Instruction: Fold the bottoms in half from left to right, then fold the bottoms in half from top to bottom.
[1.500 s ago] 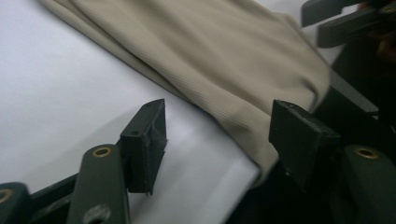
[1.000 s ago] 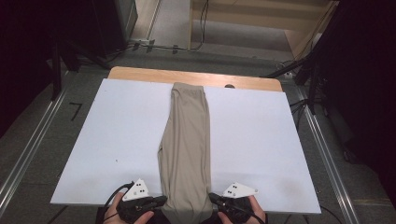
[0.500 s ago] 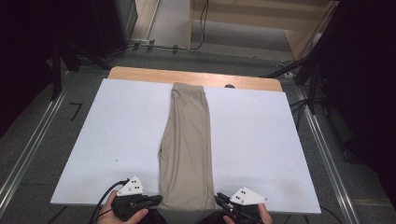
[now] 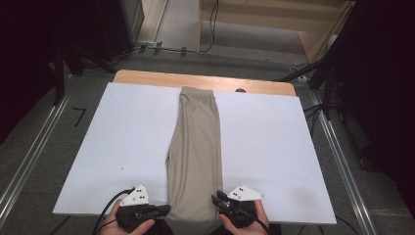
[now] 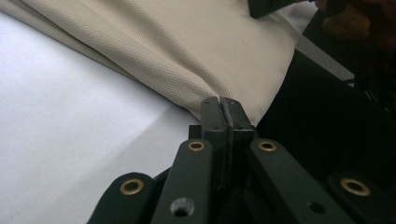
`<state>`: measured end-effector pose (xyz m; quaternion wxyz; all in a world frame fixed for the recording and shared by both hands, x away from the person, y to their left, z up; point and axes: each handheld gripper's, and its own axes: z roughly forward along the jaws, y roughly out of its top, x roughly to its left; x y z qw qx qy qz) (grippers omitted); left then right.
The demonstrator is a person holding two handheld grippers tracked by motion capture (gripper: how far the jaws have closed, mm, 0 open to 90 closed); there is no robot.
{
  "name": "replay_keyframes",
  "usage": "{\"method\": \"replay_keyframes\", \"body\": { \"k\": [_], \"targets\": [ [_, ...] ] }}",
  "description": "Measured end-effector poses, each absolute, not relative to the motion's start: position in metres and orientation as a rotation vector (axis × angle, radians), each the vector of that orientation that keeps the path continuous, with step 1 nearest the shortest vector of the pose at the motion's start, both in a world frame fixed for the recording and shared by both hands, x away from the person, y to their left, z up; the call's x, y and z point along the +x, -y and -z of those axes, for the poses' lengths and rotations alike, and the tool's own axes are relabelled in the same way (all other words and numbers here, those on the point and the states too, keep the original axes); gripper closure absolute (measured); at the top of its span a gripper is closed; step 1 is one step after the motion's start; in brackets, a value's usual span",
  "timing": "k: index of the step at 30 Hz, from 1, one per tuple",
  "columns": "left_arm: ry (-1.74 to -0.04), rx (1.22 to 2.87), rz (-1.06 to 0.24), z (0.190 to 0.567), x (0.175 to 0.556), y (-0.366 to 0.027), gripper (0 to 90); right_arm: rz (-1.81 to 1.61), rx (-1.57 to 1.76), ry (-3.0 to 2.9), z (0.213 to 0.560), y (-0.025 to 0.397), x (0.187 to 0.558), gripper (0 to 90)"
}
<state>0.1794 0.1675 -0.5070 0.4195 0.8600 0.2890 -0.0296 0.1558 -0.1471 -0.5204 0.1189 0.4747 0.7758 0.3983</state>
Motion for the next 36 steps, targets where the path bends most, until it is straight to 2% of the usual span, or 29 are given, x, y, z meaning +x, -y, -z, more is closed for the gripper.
{"method": "replay_keyframes", "body": {
  "k": [5,9,24,30,31,32,33,36],
  "targets": [
    [-0.725,2.162,0.072,0.508,0.179,-0.167,89.3,-1.111,1.412,-2.215,0.521,0.143,0.161,75.1],
    [-0.719,2.167,0.072,0.508,0.178,-0.166,87.4,-1.107,1.431,-2.200,0.522,0.142,0.166,87.8],
    [-0.673,2.119,0.074,0.497,0.174,-0.166,90.0,-1.196,1.390,-2.198,0.500,0.153,0.163,88.6],
    [-0.665,2.117,0.028,0.493,0.172,-0.163,90.0,-1.176,1.373,-2.148,0.487,0.163,0.159,88.6],
    [-0.694,2.115,0.017,0.495,0.173,-0.165,82.7,-1.177,1.390,-2.138,0.489,0.165,0.160,88.5],
    [-0.726,2.121,0.012,0.498,0.175,-0.166,71.7,-1.188,1.409,-2.145,0.492,0.166,0.161,88.3],
    [-0.751,2.127,0.002,0.502,0.176,-0.167,65.9,-1.214,1.432,-2.165,0.496,0.168,0.163,88.0],
    [-0.811,2.132,-0.023,0.508,0.178,-0.167,56.7,-1.240,1.483,-2.194,0.508,0.166,0.168,73.7]
  ]
}}
